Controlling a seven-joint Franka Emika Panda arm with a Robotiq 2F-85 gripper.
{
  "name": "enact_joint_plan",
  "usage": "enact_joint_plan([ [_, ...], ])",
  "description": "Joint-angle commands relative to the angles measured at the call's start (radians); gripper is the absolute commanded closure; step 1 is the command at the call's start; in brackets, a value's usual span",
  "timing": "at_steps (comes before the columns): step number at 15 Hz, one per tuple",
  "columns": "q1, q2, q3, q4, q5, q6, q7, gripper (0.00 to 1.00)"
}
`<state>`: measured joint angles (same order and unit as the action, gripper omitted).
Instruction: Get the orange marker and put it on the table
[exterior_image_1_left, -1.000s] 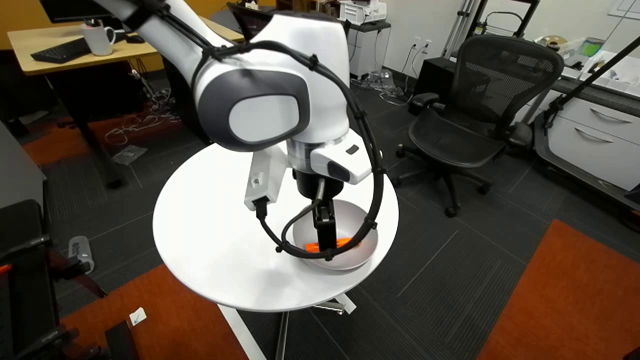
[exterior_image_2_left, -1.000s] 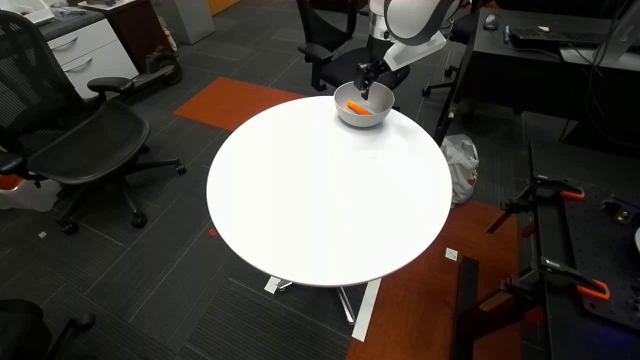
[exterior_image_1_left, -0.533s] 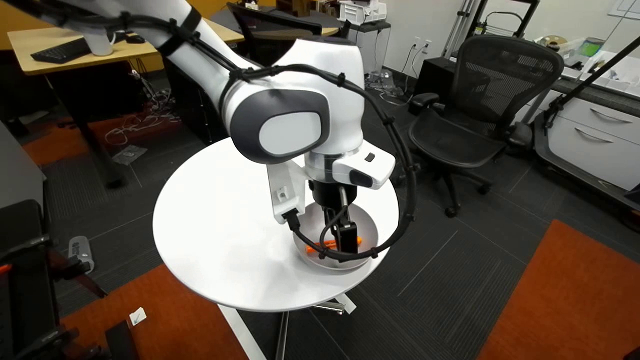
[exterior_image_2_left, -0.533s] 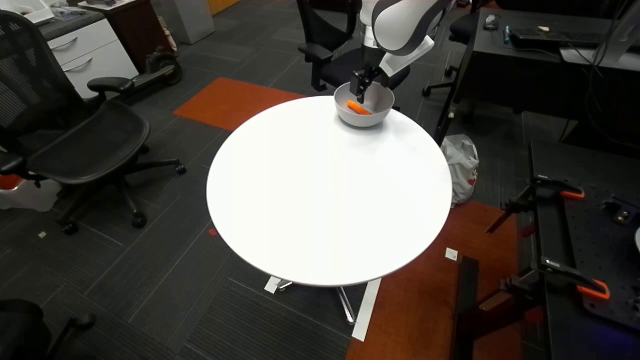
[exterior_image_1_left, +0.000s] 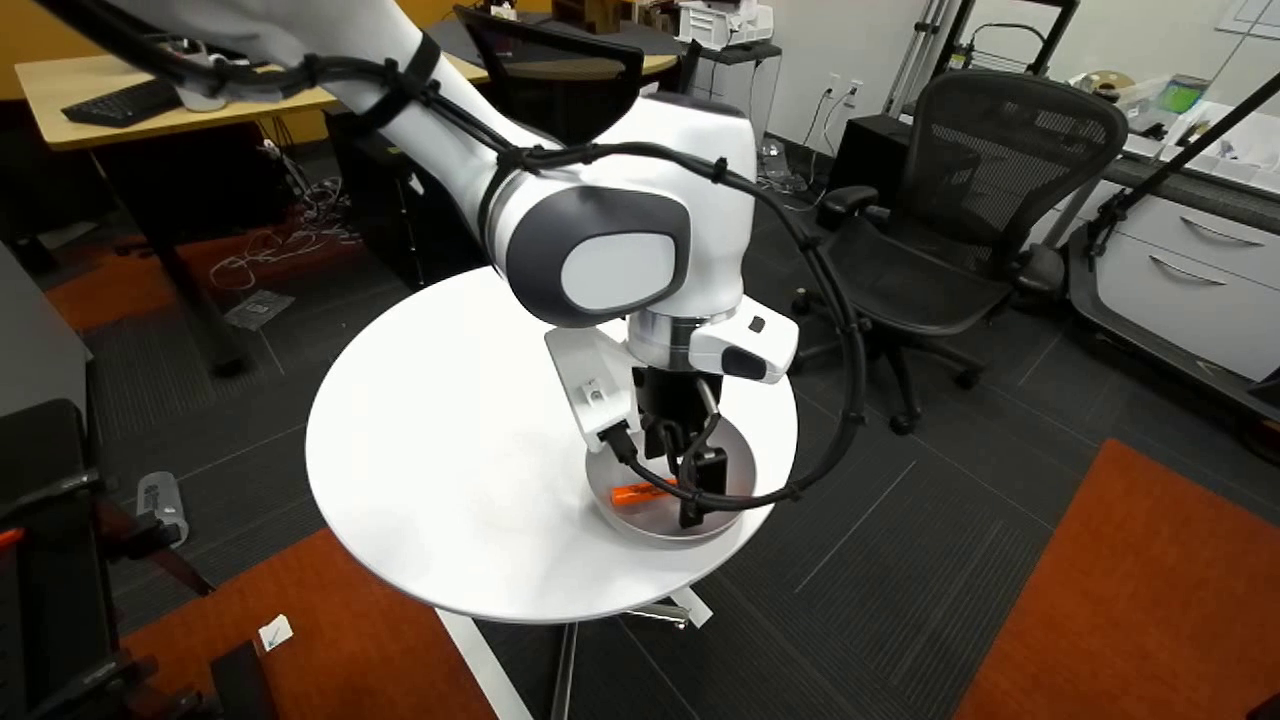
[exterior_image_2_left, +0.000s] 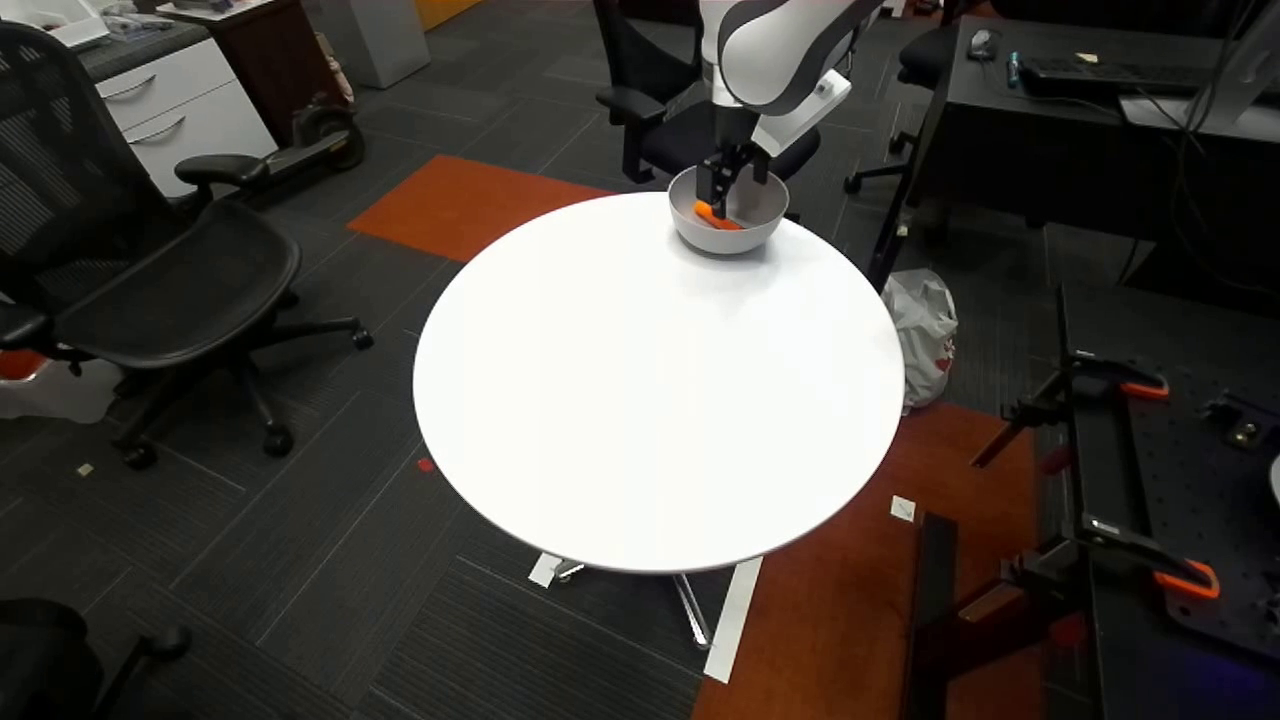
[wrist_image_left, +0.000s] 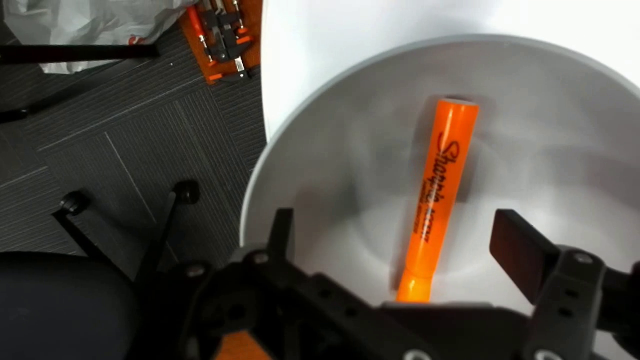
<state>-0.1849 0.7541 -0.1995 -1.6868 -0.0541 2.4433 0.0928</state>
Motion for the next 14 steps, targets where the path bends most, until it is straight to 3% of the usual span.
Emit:
enact_joint_plan([
  [1, -0.037, 0.043, 0.039, 0.074, 0.021, -0.065, -0.071, 0.00],
  [7, -0.076, 0.106, 0.083, 0.149, 0.045, -0.081, -0.143, 0.00],
  [8, -0.081, 0.119, 0.088, 0.160, 0.052, -0.073, -0.145, 0.25],
  [9, -0.084, 0.128, 0.089, 0.170, 0.055, -0.075, -0.150, 0.26],
  [14, -0.096, 0.150, 0.102, 0.205, 0.071, -0.085, -0.156, 0.64],
])
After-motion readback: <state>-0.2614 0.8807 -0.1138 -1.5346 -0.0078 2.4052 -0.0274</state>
